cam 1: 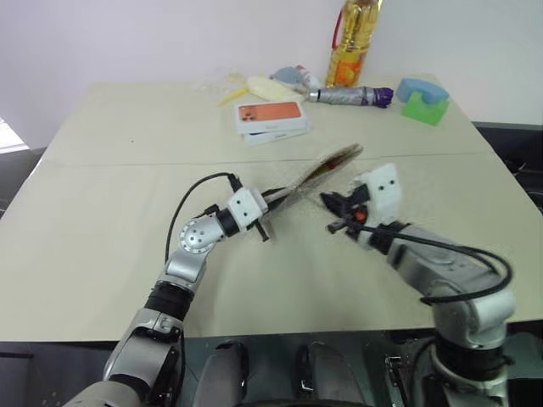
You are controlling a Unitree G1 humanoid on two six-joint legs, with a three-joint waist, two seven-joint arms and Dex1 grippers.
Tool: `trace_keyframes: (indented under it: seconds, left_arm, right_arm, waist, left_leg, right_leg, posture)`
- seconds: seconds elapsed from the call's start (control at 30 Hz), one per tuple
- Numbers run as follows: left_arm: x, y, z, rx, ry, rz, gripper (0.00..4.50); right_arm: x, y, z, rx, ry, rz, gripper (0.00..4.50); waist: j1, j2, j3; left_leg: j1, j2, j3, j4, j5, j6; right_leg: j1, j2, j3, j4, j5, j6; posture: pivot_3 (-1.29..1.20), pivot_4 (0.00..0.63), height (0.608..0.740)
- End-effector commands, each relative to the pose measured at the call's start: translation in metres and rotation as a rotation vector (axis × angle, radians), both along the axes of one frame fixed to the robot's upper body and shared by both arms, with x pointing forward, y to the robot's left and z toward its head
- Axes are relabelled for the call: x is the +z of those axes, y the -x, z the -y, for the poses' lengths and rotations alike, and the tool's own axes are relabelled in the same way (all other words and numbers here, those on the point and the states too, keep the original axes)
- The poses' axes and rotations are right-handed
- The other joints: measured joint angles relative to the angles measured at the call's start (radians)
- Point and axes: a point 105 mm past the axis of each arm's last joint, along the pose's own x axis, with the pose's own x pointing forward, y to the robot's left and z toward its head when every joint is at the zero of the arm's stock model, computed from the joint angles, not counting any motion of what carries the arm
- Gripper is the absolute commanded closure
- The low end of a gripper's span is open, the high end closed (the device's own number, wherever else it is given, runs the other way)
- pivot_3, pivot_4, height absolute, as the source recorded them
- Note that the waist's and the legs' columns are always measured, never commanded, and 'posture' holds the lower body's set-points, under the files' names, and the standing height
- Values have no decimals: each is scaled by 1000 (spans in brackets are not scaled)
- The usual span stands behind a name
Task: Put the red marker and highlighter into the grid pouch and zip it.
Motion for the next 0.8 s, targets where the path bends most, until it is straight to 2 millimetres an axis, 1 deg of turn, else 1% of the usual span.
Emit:
trace_keyframes:
  seconds: [0.03,0.1,0.13,0.17,0.2,0.23,0.27,0.37,0.4,0.47,0.53,0.57,0.63,0.67,0.73,0.8]
  left_arm:
    - [-10,4,-10,-8,-29,-34,4500]
    - [-15,7,-11,-25,-46,-50,4500]
    - [-16,8,-11,-29,-50,-54,4500]
    - [-17,9,-11,-32,-53,-59,4500]
    - [-17,9,-11,-34,-55,-62,4500]
    - [-18,10,-11,-36,-57,-66,4500]
    - [-19,11,-11,-40,-58,-78,4500]
    - [-23,15,-11,-69,-49,-139,4500]
    - [-24,16,-12,-78,-41,-165,4178]
    - [-26,19,-16,-88,-32,-227,3510]
    - [-29,22,-23,-92,-38,-285,2528]
    - [-30,24,-27,-85,-36,-310,2043]
    - [-31,25,-35,-66,-28,-349,932]
    - [-34,26,-46,-39,-18,-403,462]
    - [-38,29,-67,8,2,-491,462]
    - [-40,30,-84,64,17,-542,462]
  right_arm:
    - [26,-4,46,-159,51,98,4462]
    - [33,-4,75,-249,84,107,4462]
    - [34,-4,83,-271,95,107,4462]
    - [31,-3,92,-297,119,93,4462]
    - [28,-1,97,-306,142,78,4462]
    - [23,1,98,-296,164,56,4462]
    - [17,4,95,-265,185,31,4462]
    - [4,15,74,-120,186,-21,4462]
    - [1,18,69,-85,166,-36,4216]
    - [-5,27,61,-22,145,-59,3556]
    - [-13,38,53,50,140,-91,2631]
    - [-16,44,50,83,144,-99,2117]
    - [-20,53,47,119,159,-103,1041]
    - [-25,60,48,131,151,-115,553]
    - [-36,70,54,132,142,-146,553]
    - [-41,75,61,113,121,-150,553]
  waist:
    - [-3,0,0]
    - [-3,0,0]
    - [-2,0,0]
    - [-2,0,0]
    - [0,0,0]
    - [0,0,0]
    - [1,0,0]
    - [-2,0,0]
    - [-4,0,0]
    - [-7,0,0]
    - [-3,0,0]
    - [-1,0,0]
    - [1,0,0]
    - [2,0,0]
    - [1,0,0]
    - [0,0,0]
  left_leg:
    - [0,0,0,0,0,0]
    - [1,1,0,-1,0,0]
    - [1,1,1,-1,0,0]
    - [1,1,1,-1,0,0]
    - [1,1,1,-1,0,0]
    - [1,1,1,-1,0,0]
    - [1,1,1,-1,0,0]
    - [1,1,1,-1,0,0]
    - [1,1,1,-1,0,0]
    - [2,1,1,-1,0,0]
    - [1,2,0,-2,0,0]
    - [1,2,0,-2,0,0]
    - [1,2,0,-2,0,0]
    - [0,1,0,-2,0,0]
    - [0,1,0,-2,0,0]
    - [0,1,0,-2,0,0]
  right_leg:
    - [0,0,0,0,0,0]
    - [0,1,1,0,0,0]
    - [0,1,1,1,0,0]
    - [0,1,1,0,0,0]
    - [0,1,1,0,0,0]
    - [0,1,1,0,0,0]
    - [0,1,1,0,0,0]
    - [0,1,1,0,0,0]
    - [0,1,1,0,0,0]
    - [0,2,1,0,0,0]
    - [-1,3,1,0,0,-1]
    - [-1,3,1,0,0,-1]
    - [-1,2,1,0,0,-1]
    - [-1,2,1,-1,0,-1]
    - [-1,1,1,-1,0,0]
    - [0,1,1,-1,0,0]
  posture:
    - [0,150,740]
    - [0,150,740]
    - [0,150,740]
    - [0,150,740]
    - [0,150,740]
    - [0,150,740]
    - [0,150,740]
    - [0,150,740]
    - [0,150,740]
    - [0,150,740]
    - [0,150,740]
    - [0,150,740]
    - [0,150,740]
    - [0,150,740]
    - [0,150,740]
    - [0,150,740]
